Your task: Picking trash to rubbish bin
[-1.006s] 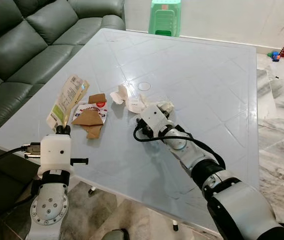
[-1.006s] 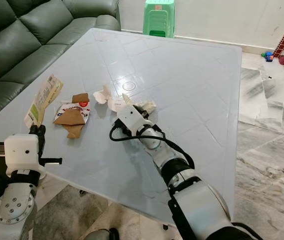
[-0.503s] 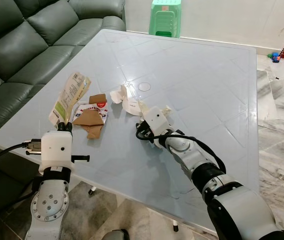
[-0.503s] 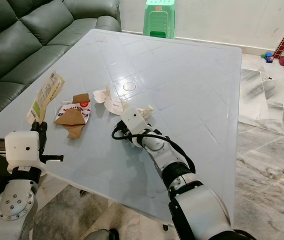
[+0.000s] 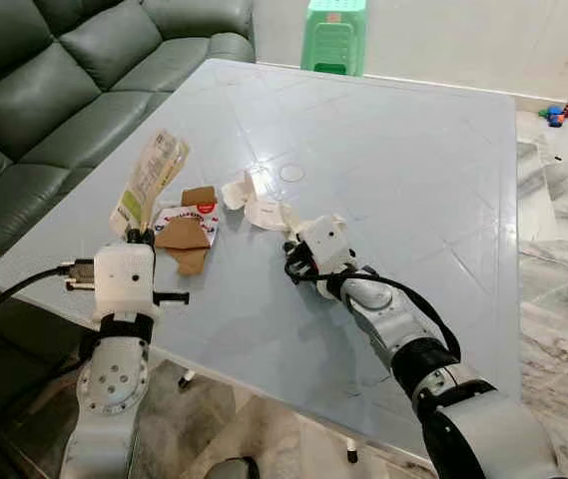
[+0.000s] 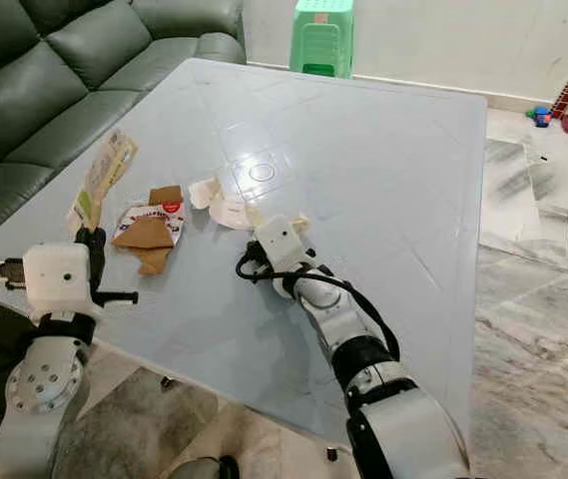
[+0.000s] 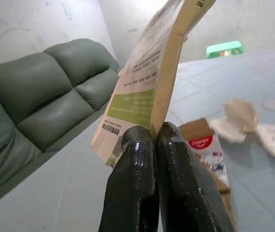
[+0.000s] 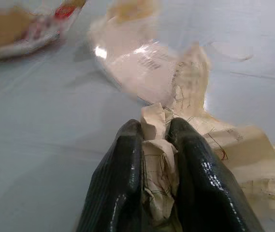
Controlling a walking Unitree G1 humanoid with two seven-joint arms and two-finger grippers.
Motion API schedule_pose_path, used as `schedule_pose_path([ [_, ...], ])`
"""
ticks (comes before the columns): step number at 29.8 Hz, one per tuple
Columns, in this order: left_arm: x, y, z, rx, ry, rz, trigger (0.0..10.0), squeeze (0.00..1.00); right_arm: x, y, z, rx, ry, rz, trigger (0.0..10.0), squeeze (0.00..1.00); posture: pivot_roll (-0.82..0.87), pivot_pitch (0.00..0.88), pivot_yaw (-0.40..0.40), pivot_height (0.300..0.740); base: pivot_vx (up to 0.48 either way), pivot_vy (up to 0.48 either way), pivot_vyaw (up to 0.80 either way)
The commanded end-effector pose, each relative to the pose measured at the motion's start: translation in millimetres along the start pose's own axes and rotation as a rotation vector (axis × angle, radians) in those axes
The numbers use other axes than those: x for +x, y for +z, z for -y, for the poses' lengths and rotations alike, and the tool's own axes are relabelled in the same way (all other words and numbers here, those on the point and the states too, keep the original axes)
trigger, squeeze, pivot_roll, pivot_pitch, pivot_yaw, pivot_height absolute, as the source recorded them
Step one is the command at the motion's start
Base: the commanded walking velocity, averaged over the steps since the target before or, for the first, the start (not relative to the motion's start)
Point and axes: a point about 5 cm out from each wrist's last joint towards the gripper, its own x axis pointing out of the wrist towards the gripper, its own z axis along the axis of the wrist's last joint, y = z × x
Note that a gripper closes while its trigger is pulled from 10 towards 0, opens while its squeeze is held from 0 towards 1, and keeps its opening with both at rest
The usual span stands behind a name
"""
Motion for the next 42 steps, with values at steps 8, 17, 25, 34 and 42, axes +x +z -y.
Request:
schedule_pose_path([
  [8,18.6,-5.5,12.9,-0.115,-0.005,-0.016,0.0,0.00,-35.1,25.3,32.1,0.089,-0.214,0.162,0.0,0.00,-0.03,0.069,0.039,0.740,0.000,0.000,0.00],
  [17,35.3,-5.6,16.2,-0.189,-0.006,-0.011,0.0,0.00,-62.9,43.6,46.3,0.132,-0.298,0.233,0.0,0.00,-0.06,0.043,0.055,0.740,0.000,0.000,0.00],
  [25,41.0,-3.2,18.1,-0.227,-0.021,0.004,0.0,0.00,-62.7,52.2,45.7,0.124,-0.310,0.231,10.0,0.00,-0.06,0.034,0.053,0.740,0.000,0.000,0.00],
  [34,37.6,-7.5,23.3,-0.254,-0.050,-0.018,0.0,0.00,-58.4,56.3,37.1,0.146,-0.284,0.216,10.0,0.00,-0.04,0.037,0.054,0.740,0.000,0.000,0.00],
  [42,37.6,-9.1,22.8,-0.254,-0.056,-0.028,0.0,0.00,-57.2,58.1,36.2,0.150,-0.283,0.210,10.0,0.00,-0.04,0.038,0.055,0.740,0.000,0.248,0.00],
])
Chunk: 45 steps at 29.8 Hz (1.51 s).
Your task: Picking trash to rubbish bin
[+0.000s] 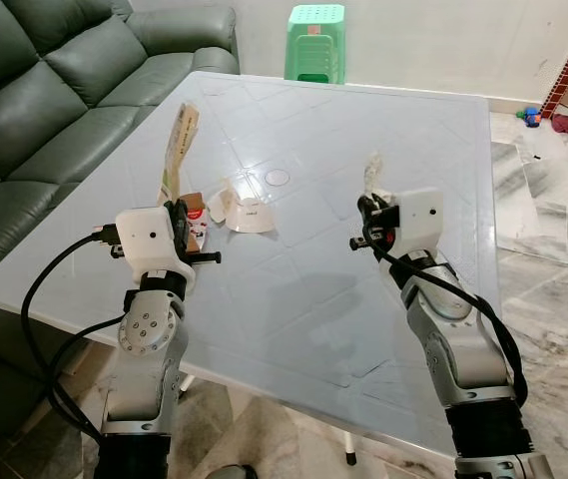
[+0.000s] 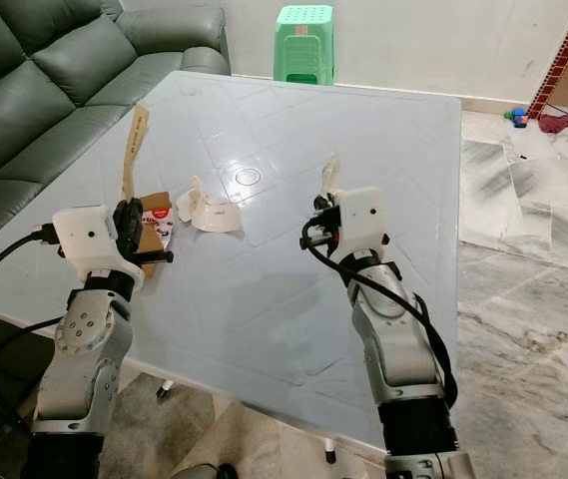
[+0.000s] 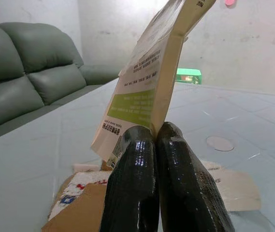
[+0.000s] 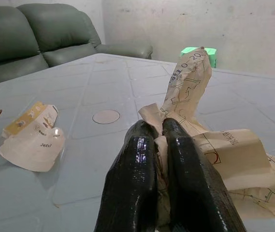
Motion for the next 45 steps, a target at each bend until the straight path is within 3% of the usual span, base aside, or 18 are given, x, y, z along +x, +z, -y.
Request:
schedule_pose_path([
  [1,-0.7,-3.5,-2.6,0.000,0.002,-0.020,0.0,0.00,2.2,7.2,-3.6,0.001,0.009,0.020,10.0,0.00,-0.04,0.037,0.055,0.740,0.000,0.304,0.00],
  [32,2.5,-2.4,-3.2,0.009,-0.018,-0.029,0.0,0.00,6.5,11.8,-6.6,0.009,0.004,0.031,10.0,0.00,-0.02,0.057,0.069,0.740,0.000,0.414,0.00],
  [45,-2.9,-8.1,-3.6,0.007,-0.011,-0.048,0.0,0.00,3.4,9.4,-7.1,0.008,0.012,0.018,10.0,0.00,-0.03,0.059,0.058,0.740,0.000,0.389,0.00],
])
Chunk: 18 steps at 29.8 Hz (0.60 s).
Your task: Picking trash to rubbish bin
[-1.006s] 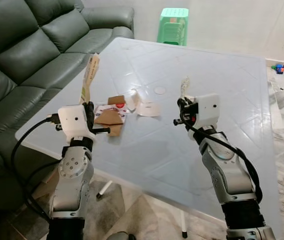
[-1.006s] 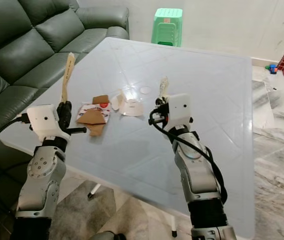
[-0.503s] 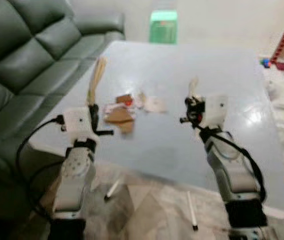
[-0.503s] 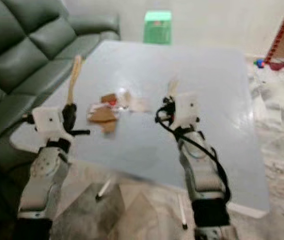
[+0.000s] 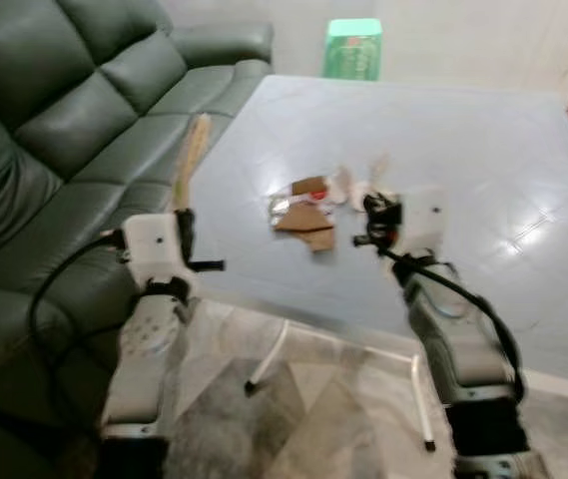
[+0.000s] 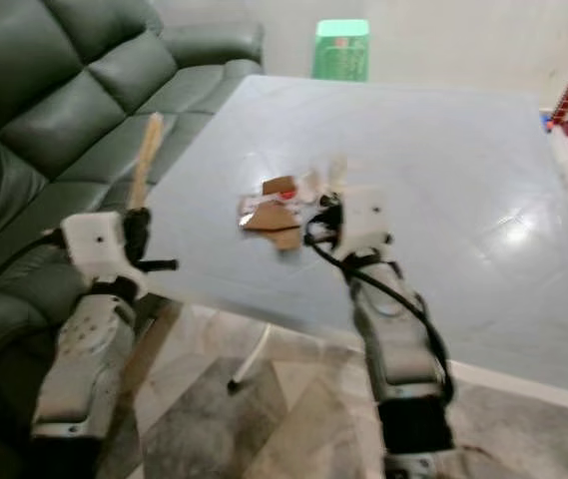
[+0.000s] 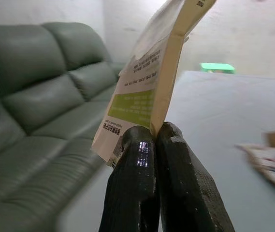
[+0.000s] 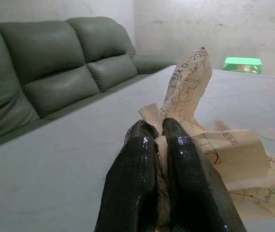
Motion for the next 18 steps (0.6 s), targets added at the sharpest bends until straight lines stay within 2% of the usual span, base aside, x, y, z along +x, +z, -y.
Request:
schedule_pose_path([
  [1,0.9,0.5,6.8,-0.008,-0.023,-0.002,0.0,0.00,-1.3,4.9,9.9,-0.011,-0.026,0.009,10.0,0.00,-0.03,0.059,0.058,0.740,0.000,0.330,0.00],
  [18,0.8,-0.1,6.1,-0.002,-0.025,-0.007,0.0,0.00,0.4,3.3,7.8,-0.012,-0.023,-0.001,10.0,0.00,-0.02,0.048,0.050,0.740,0.000,0.343,0.00],
])
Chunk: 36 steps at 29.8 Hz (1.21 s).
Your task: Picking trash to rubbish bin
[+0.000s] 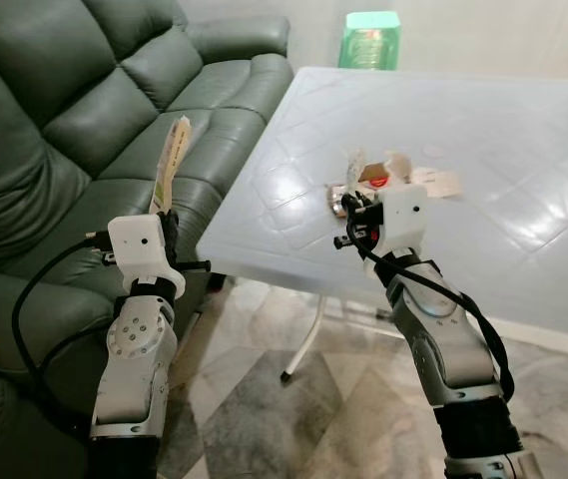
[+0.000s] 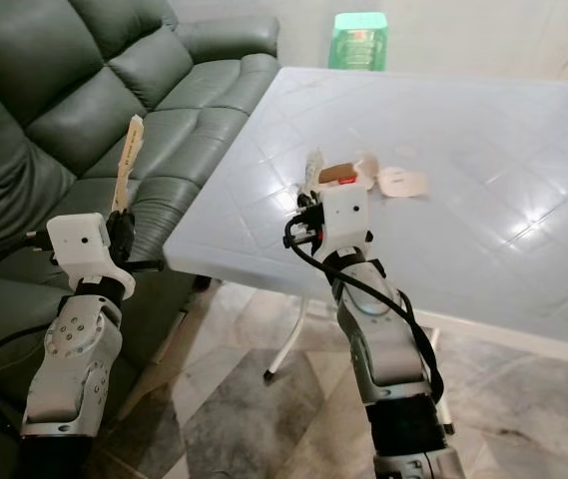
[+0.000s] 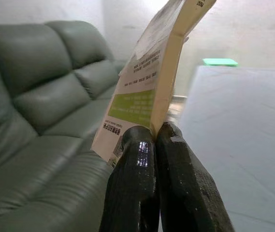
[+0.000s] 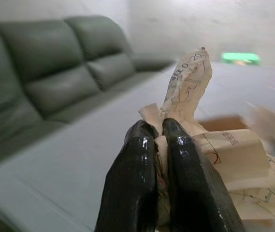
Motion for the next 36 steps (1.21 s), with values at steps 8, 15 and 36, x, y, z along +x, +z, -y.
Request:
schedule_pose_path([
  [8,0.4,1.2,-4.9,0.007,0.008,0.003,0.0,0.00,2.9,2.7,-0.9,-0.011,-0.014,0.003,10.0,0.00,-0.02,0.042,0.050,0.740,0.000,0.217,0.00],
  [15,1.5,2.0,-0.3,-0.006,0.001,0.012,0.9,0.00,3.5,5.1,5.0,-0.001,-0.046,0.013,10.0,0.00,-0.03,0.039,0.053,0.740,0.000,0.000,-0.06],
  [36,2.9,-1.7,4.8,-0.063,-0.012,-0.018,2.1,0.00,5.2,5.5,3.3,0.007,-0.039,0.010,10.0,0.00,-0.03,0.037,0.053,0.740,0.000,0.000,-0.72],
])
